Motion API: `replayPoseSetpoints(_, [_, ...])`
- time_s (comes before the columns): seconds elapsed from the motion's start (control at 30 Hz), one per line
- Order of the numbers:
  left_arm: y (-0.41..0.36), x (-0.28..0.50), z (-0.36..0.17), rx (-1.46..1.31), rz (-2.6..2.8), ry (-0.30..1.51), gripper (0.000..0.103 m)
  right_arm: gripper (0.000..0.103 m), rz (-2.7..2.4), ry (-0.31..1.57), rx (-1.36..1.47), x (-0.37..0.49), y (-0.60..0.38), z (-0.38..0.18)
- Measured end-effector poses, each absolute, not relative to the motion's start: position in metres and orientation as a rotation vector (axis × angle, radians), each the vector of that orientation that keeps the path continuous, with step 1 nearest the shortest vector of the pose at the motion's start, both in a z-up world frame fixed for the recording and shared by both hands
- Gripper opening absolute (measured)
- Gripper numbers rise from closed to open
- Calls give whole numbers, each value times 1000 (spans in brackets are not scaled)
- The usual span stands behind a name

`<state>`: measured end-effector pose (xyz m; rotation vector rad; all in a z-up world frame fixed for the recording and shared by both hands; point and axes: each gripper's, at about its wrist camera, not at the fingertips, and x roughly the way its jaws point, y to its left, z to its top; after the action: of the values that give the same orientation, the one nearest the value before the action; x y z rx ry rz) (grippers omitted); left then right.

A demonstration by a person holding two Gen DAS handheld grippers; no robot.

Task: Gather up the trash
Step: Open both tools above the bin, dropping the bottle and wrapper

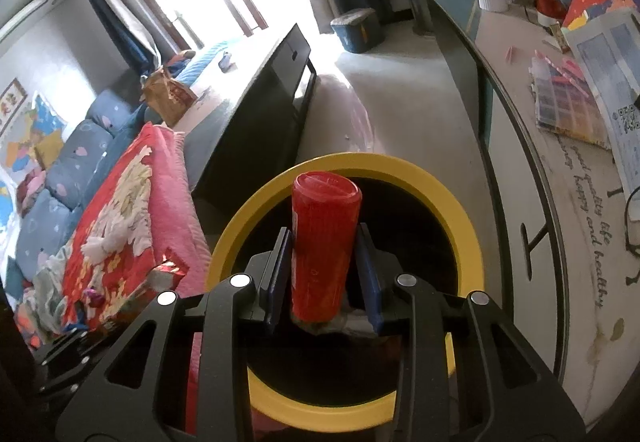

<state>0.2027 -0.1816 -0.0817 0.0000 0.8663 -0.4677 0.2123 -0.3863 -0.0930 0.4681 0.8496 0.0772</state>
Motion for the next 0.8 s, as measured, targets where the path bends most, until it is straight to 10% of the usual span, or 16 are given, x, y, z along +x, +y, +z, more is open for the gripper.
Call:
replayPoseSetpoints(0.13, [-190, 208, -85, 7, -479, 866, 18, 30, 70, 852, 496, 212, -391, -94])
replayPoseSetpoints(0.2, [-189, 208, -85, 7, -470, 852, 47, 38, 66, 846, 496, 211, -393, -92])
replayPoseSetpoints(0.4, [-183, 199, -77, -1, -448, 803, 80, 50, 51, 814, 467, 205, -391, -85])
replayPoseSetpoints(0.8, [-137, 171, -44, -50, -314, 697, 90, 65, 107, 676, 271, 188, -340, -38])
